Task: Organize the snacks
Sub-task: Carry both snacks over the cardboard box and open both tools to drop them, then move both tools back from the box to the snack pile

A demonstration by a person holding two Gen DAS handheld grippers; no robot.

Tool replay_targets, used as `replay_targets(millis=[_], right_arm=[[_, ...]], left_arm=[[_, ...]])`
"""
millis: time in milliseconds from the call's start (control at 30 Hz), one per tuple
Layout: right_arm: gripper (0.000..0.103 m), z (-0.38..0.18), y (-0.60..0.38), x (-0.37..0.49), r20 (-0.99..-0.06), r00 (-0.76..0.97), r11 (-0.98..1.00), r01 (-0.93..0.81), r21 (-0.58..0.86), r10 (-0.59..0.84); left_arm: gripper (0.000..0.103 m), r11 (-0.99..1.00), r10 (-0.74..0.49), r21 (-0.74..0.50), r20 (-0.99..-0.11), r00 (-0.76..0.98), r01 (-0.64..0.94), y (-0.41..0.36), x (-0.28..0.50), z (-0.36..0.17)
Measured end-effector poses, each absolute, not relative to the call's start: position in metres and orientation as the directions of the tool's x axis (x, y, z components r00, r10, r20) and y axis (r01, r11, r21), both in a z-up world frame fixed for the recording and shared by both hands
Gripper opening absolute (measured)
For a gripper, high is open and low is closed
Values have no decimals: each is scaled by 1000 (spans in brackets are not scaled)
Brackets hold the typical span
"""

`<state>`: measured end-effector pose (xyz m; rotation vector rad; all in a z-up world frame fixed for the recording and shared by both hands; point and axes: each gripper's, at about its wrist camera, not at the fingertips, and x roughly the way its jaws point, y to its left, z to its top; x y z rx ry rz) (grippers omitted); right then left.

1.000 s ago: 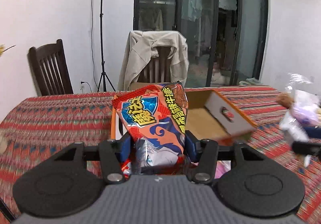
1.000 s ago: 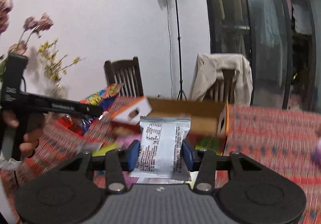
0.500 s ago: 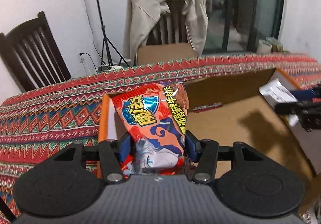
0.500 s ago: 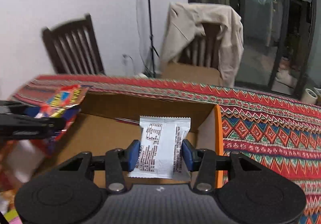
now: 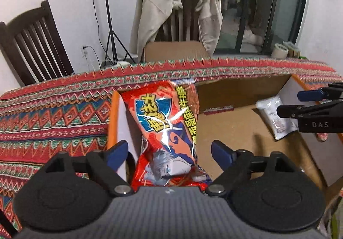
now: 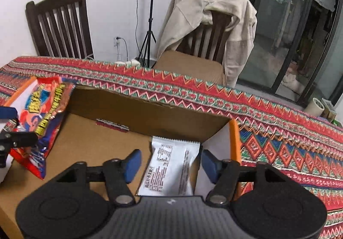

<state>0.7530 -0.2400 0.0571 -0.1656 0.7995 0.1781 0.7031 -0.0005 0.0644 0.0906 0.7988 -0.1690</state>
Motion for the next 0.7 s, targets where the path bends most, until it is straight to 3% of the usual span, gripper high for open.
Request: replay_targets(millis=[300,367,700], right_arm=[[66,112,-257,678,-644,749,966,-252,-59,156],[73,125,-263,650,-619,766,965,-258,-51,172],[83,167,-292,494,-468,846,951,-308,-32,258]], left_arm=[[92,989,-133,-33,-651,747,147,14,627,118],[95,988,-139,-33,-618,774,151,16,597,131],[103,983,-151,23,-444,883,180,10,429,164]])
